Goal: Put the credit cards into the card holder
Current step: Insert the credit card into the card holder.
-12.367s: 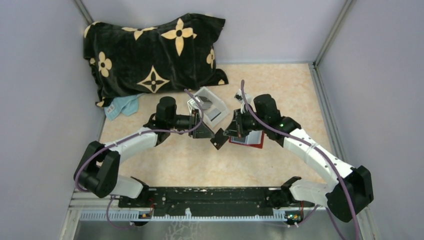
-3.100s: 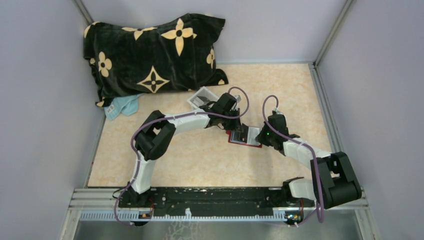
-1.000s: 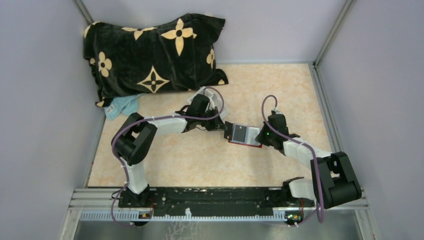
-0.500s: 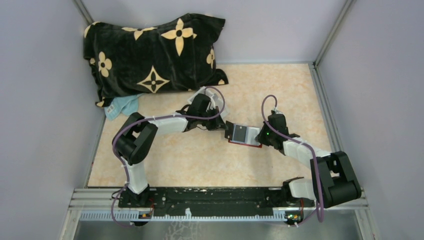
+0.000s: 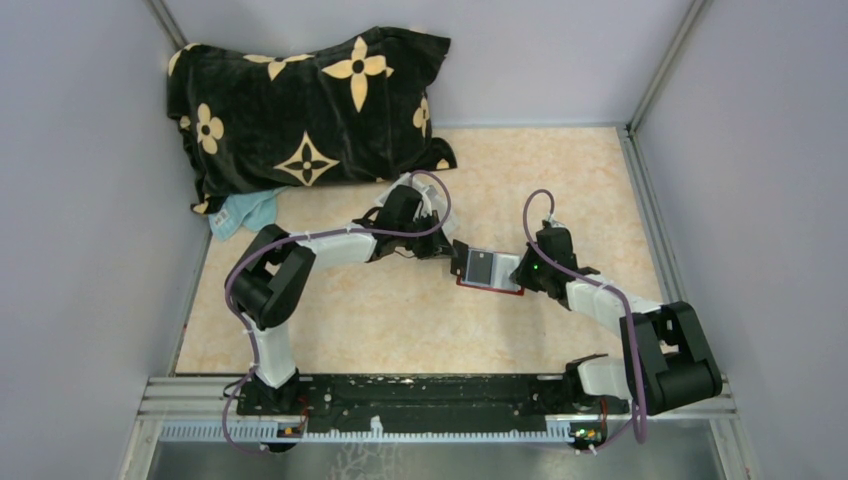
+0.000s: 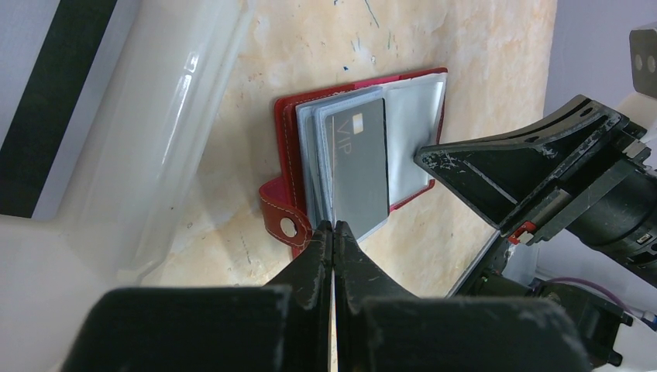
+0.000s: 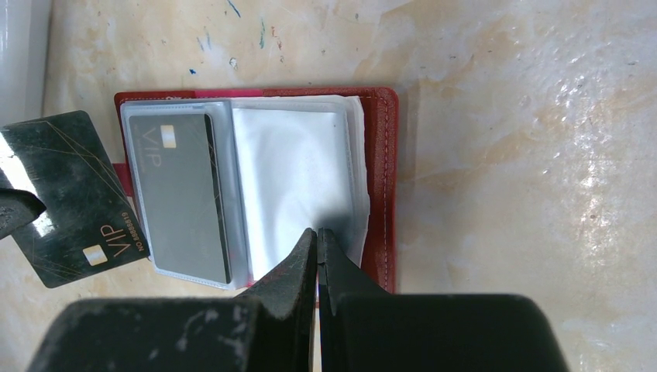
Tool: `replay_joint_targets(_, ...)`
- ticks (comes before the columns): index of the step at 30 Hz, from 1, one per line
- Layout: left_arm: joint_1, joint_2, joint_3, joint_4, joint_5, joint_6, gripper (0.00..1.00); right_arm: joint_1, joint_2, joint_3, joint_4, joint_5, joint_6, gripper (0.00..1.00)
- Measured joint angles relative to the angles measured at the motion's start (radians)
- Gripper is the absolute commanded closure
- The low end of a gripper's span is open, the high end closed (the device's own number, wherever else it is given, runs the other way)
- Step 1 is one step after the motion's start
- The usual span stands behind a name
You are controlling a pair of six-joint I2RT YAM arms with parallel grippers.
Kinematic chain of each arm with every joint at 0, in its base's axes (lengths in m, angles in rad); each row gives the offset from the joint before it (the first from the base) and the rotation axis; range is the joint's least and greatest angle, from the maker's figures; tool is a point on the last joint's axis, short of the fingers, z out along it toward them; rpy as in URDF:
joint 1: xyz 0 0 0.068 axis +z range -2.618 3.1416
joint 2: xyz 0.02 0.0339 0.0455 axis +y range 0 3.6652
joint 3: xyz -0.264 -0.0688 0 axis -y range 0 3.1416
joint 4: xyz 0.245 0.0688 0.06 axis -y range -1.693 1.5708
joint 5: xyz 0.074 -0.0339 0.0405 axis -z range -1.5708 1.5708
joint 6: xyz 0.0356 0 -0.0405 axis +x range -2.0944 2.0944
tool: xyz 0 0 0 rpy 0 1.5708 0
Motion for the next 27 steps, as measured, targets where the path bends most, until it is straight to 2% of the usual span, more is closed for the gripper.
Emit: replay_joint_targets(27, -0.017, 0.030, 0.000, 0.035, 0.017, -0.043, 1.00, -0.005, 0.001, 0.000, 0.003, -0.007, 0.000, 1.00)
